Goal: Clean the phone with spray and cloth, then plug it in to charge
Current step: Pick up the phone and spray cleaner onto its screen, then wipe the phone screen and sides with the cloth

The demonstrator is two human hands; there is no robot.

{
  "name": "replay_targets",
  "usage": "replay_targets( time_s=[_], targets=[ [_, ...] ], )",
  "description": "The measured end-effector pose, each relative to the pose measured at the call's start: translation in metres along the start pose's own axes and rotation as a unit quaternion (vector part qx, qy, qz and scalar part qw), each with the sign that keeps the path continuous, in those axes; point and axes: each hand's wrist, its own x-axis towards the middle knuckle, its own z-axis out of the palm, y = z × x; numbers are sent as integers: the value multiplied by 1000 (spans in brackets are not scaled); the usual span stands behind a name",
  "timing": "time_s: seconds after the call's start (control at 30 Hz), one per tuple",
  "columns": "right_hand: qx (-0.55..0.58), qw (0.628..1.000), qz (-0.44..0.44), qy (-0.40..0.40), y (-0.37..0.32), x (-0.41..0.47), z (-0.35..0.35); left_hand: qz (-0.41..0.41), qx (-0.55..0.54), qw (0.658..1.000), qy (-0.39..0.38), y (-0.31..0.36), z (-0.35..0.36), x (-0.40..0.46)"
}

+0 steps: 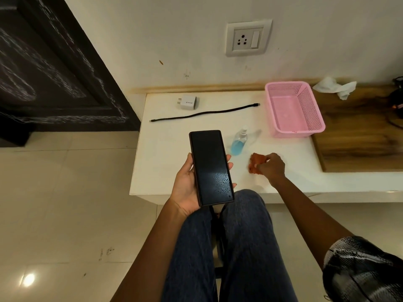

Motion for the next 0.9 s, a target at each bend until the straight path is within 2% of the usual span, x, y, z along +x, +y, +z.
replay_targets(
  time_s=[0.07,0.2,0.43,0.57,0.8,0.9],
  targets=[
    [21,1000,7,2,3,-5,-2,3,2,1000,0,-2,0,-1],
    [152,988,-4,-14,5,-26,-12,5,4,1000,-6,-2,1,-7],
    [323,946,-18,-25,-8,-96,-47,1,13,1000,-15,-3,10,-37],
    [414,907,-52,-53,-21,-145,-65,-2,6,1000,-30,-11,16,-57],
    [494,856,-120,-93,-51,-214,-94,-2,26,997,-73,-34,25,-82],
    [493,854,-150,-75,-57,-234,-101,6,33,995,-95,-44,28,-90]
  ],
)
